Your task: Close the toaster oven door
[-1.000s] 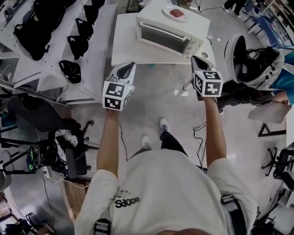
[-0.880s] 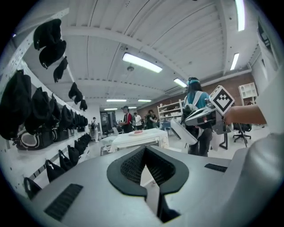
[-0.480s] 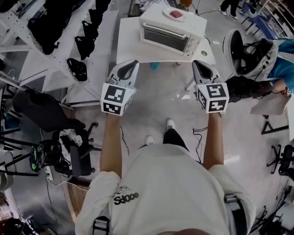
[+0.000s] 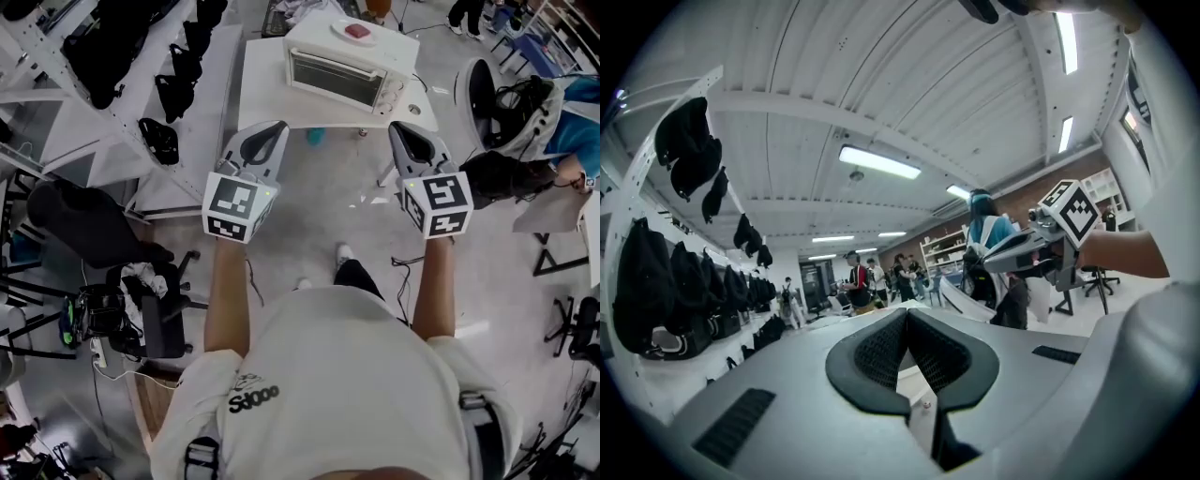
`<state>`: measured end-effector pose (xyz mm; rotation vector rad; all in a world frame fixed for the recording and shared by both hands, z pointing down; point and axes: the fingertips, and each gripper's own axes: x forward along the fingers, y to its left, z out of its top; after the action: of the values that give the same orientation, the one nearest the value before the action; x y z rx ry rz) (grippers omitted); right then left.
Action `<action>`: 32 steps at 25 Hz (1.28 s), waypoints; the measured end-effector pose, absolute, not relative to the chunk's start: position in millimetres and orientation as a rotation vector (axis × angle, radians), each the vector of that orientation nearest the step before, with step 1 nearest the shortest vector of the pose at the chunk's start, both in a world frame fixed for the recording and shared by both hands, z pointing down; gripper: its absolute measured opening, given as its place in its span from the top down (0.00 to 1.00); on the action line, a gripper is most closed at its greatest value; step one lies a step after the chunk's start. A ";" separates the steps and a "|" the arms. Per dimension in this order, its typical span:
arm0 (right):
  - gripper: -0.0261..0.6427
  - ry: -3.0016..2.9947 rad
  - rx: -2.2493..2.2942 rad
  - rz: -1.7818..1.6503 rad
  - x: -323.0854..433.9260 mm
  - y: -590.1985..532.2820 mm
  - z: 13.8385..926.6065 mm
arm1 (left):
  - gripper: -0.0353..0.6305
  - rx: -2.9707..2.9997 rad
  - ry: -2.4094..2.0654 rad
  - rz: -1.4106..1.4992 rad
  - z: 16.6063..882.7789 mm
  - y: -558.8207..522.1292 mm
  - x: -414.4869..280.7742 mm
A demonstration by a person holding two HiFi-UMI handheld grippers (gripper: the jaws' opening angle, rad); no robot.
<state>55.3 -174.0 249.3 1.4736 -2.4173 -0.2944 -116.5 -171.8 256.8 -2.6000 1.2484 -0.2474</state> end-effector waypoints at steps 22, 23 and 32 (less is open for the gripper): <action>0.95 -2.402 1.468 -0.277 52.9 -162.7 260.2 | 0.92 -2.606 1.213 -0.291 261.9 -161.5 -110.6; 0.95 -2.402 1.466 -0.274 51.6 -162.9 261.6 | 0.92 -2.609 1.209 -0.295 263.1 -161.3 -110.5; 0.95 -2.402 1.448 -0.269 44.3 -169.6 268.6 | 0.92 -2.615 1.213 -0.324 271.3 -166.3 -114.6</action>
<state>44.3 -169.6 268.6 1.4476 -2.4020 -0.2693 -114.6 -166.3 271.3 -2.6147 1.2133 -0.3245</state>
